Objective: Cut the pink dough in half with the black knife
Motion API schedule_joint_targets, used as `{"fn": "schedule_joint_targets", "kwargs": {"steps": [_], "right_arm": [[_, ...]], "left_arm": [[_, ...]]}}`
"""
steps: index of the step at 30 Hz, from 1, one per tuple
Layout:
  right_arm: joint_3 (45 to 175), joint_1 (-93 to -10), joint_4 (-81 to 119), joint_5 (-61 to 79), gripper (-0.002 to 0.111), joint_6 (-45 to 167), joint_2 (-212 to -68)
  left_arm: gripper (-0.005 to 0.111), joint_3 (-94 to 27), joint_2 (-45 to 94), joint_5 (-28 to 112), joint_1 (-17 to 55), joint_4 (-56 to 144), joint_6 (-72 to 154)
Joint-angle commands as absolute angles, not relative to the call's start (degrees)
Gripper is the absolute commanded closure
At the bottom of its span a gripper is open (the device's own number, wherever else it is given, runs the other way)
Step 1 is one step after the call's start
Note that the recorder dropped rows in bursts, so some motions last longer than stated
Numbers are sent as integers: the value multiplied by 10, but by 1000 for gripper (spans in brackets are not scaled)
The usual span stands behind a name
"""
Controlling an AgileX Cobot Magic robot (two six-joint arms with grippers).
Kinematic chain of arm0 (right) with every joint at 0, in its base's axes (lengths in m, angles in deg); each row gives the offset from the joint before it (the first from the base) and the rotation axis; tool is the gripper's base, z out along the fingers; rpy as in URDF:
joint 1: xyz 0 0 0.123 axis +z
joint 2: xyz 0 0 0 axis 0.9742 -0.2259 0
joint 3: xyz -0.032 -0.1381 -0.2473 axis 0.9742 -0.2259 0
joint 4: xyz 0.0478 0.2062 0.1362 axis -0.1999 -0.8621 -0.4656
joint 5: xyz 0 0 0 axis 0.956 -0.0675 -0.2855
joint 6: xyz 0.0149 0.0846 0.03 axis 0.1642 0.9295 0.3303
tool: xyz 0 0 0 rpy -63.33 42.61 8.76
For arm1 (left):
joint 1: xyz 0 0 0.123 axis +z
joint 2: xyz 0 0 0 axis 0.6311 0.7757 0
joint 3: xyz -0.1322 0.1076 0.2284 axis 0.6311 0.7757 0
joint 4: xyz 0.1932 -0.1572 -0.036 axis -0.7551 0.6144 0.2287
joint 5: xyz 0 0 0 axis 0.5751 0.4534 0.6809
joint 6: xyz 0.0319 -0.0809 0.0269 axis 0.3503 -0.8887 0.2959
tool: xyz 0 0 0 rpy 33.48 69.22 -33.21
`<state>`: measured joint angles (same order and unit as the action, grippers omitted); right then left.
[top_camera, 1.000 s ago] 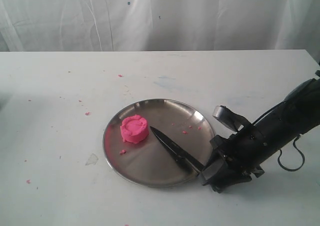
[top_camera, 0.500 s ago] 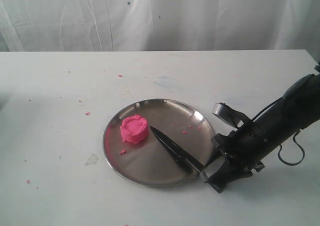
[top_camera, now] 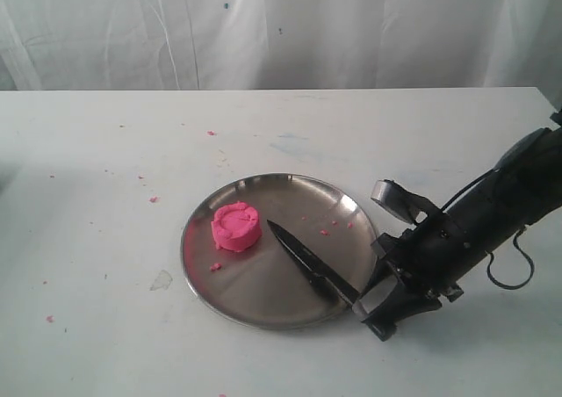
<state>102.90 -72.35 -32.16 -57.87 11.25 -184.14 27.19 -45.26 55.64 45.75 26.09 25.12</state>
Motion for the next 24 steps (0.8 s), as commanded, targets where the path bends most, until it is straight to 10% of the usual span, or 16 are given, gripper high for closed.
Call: {"fn": "schedule_joint_targets", "kwargs": {"steps": [1,16,24], "right_arm": [[1031,-724,-331,-591,76,105,-1875],[1064,-724,-350,-611,76,110,-1881],[1064,-724,-337,-611,108,110,-1881]], "left_arm": [[107,273,-455,555,458,259,251],[107,273,-455,555,458,259,251],[107,273,-455,555,458,259,251]]}}
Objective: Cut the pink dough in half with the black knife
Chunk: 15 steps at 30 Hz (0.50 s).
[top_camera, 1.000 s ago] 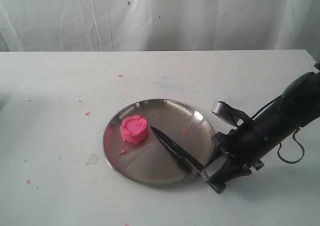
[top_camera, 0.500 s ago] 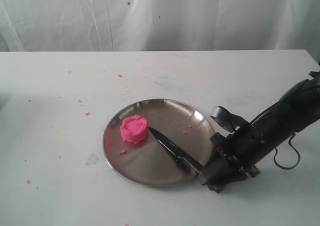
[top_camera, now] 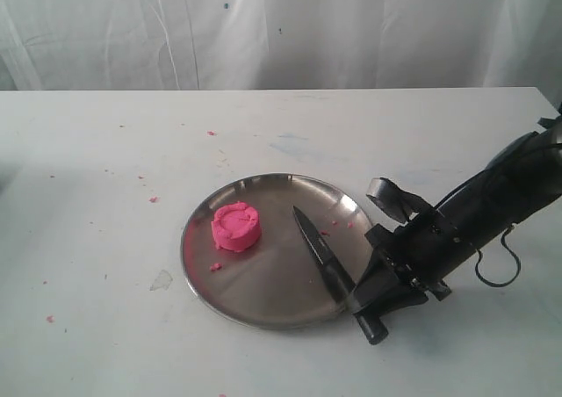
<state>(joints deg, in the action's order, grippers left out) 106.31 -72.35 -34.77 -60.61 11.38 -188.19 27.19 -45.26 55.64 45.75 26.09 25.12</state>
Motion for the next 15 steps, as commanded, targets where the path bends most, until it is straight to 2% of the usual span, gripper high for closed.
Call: {"fn": "schedule_joint_targets", "kwargs": {"steps": [1,9,15], "right_arm": [[1064,-724,-337,-611,108,110,-1881],[1079,-723,-338,-611,108,110,-1868],[1080,-723,-346,-611,108,110,-1800]], "left_arm": [[107,273,-455,555,458,259,251],[107,273,-455,555,458,259,251],[107,273,-455,555,458,259,251]]}}
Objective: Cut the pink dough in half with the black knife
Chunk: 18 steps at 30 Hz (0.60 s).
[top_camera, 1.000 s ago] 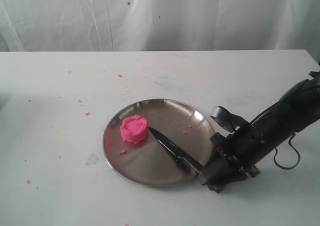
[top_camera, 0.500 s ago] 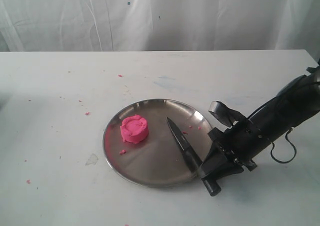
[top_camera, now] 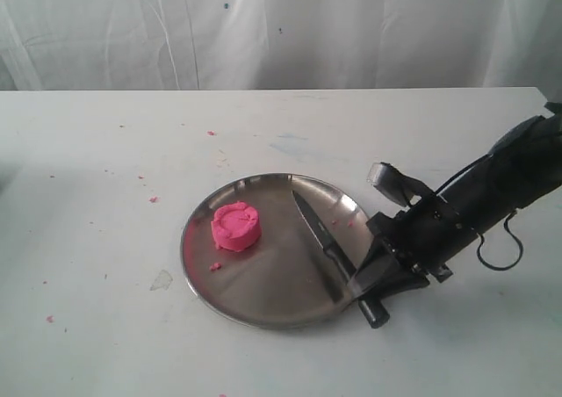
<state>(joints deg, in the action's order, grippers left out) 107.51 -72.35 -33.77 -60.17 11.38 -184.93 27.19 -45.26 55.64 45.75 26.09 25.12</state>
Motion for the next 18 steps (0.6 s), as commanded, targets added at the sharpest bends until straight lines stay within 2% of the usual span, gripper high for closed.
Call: {"fn": "schedule_joint_targets", "kwargs": {"steps": [1,6,13,18], "right_arm": [[1080,-723,-349,-611,108,110,-1783],[1080,-711,-354,-611,108,116,-1684],[1079,-636,-342,-608,108,120,-1524],[1074,-593,-270,-527,108,132,-1450]], "left_arm": [[107,273,-455,555,458,259,251],[107,273,-455,555,458,259,251],[107,273,-455,555,458,259,251],[107,273,-455,549,458,211,302]]}}
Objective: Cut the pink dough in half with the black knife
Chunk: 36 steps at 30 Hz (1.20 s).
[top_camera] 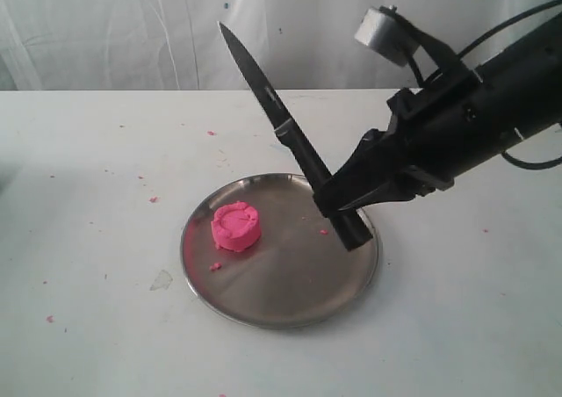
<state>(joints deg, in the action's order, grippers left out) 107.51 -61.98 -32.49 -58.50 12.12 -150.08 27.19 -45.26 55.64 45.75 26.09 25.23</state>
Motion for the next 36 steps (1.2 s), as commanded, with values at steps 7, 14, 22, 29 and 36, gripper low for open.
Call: {"fn": "schedule_joint_targets", "kwargs": {"steps": [7,14,22,29,36], "right_arm": [[1036,-591,-260,-494,108,155,-1436],[1017,-591,-264,-457,108,155,-1436],[1017,-591,-263,-434,108,155,-1436],[1017,-591,-263,-430,108,155,-1436],[1017,-591,-264,-432,108,155,-1436]], "left_arm": [[107,273,-455,506,458,17,373],[107,273,-455,348,458,52,250],[107,273,-455,6,458,83,39],[107,273,-455,-249,458,96,-5],[107,273,-455,-279,457,102,-139]]}}
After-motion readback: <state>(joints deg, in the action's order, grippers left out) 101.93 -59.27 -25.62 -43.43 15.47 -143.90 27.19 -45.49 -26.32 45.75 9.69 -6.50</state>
